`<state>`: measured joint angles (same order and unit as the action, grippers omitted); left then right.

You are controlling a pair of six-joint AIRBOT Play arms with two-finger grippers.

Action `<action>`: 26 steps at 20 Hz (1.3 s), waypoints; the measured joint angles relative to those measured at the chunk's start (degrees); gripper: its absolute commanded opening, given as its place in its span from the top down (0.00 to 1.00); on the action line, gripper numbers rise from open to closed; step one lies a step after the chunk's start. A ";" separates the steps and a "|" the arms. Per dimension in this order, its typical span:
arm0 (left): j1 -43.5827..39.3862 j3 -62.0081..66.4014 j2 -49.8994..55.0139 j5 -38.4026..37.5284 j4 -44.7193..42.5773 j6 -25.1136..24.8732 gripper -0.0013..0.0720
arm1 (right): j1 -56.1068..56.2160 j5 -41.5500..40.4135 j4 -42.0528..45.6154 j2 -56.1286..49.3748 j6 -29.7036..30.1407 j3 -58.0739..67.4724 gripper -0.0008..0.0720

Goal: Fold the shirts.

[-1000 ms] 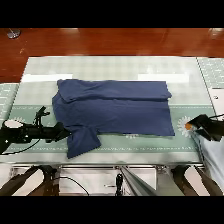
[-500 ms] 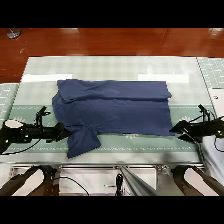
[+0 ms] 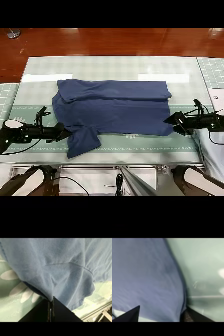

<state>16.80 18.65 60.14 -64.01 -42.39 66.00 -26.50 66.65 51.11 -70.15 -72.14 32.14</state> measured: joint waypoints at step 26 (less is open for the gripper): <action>-4.55 60.41 37.42 -4.00 -0.02 9.57 0.95 | 6.56 0.52 -8.66 -24.33 -2.05 41.35 0.96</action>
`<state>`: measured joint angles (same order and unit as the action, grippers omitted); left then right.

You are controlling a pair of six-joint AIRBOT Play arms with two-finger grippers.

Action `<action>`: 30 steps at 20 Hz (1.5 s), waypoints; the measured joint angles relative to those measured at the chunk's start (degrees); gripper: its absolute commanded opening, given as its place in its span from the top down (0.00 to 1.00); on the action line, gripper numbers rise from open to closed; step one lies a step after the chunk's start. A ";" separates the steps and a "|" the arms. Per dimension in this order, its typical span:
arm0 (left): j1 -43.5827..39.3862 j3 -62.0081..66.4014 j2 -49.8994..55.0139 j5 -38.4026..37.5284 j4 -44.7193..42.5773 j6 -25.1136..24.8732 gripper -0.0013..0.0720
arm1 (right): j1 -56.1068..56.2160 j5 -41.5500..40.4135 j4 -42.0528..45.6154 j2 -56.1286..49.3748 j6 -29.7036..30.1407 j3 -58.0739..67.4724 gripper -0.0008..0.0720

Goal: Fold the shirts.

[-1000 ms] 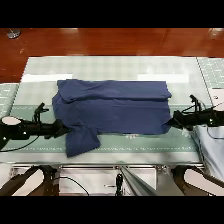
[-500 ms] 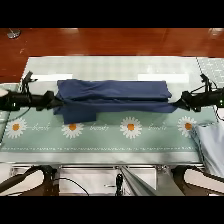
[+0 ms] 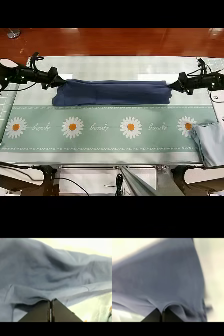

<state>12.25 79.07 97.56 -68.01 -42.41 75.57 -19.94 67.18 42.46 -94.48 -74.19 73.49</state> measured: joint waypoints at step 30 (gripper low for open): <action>-12.68 -15.37 -26.45 11.85 -0.02 -1.81 0.94 | 3.43 8.02 1.92 -13.03 2.43 9.75 0.96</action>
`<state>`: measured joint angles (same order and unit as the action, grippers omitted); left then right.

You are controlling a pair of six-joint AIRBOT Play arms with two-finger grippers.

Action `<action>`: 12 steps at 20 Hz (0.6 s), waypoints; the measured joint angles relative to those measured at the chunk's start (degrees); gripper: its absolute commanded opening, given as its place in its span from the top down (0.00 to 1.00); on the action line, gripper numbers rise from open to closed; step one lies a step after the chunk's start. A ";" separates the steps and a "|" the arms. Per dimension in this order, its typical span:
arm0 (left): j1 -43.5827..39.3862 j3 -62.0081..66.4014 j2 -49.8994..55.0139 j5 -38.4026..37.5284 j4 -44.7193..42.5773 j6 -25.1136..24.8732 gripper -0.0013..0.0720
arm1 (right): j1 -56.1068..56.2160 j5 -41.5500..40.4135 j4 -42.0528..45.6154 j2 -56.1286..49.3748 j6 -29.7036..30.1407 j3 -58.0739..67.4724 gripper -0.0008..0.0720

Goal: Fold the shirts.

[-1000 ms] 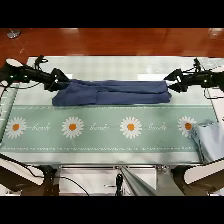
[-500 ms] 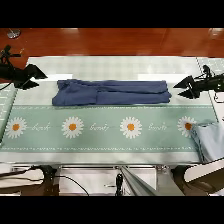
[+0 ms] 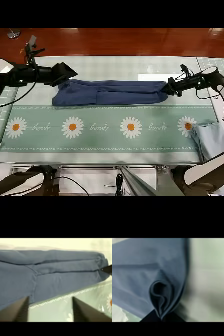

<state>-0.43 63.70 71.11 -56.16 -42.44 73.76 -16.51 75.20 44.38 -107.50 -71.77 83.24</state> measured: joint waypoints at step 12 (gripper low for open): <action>-18.14 5.60 8.41 5.51 -0.59 -1.11 0.96 | -2.03 8.33 11.41 38.53 -0.02 -9.42 0.96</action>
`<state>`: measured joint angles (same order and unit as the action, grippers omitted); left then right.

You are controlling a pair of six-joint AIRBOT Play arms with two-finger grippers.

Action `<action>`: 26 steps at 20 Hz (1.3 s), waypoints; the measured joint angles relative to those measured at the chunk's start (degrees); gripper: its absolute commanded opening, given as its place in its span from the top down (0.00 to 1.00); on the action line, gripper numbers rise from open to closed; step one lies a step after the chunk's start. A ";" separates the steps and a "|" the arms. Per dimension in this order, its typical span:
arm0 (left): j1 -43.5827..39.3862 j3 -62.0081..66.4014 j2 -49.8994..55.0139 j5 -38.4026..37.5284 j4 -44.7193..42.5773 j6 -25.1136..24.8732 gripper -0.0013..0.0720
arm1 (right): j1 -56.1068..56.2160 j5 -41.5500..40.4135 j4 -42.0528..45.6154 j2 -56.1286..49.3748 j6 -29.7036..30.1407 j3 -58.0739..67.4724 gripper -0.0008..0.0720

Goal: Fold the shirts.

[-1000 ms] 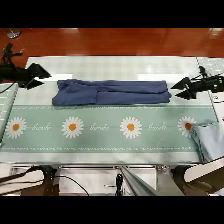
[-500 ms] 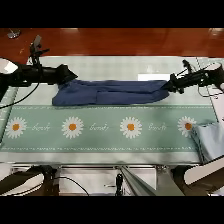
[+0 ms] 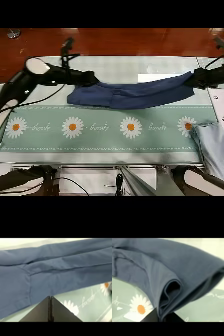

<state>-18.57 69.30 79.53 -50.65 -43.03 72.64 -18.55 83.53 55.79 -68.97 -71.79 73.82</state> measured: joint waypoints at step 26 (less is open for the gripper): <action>-5.84 35.39 22.49 -15.21 -4.42 16.06 0.95 | 4.33 -3.30 -13.66 19.71 -3.39 -13.68 0.95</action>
<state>-24.40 104.68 102.02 -65.87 -47.44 88.71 -14.22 80.23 42.13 -49.25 -75.18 60.14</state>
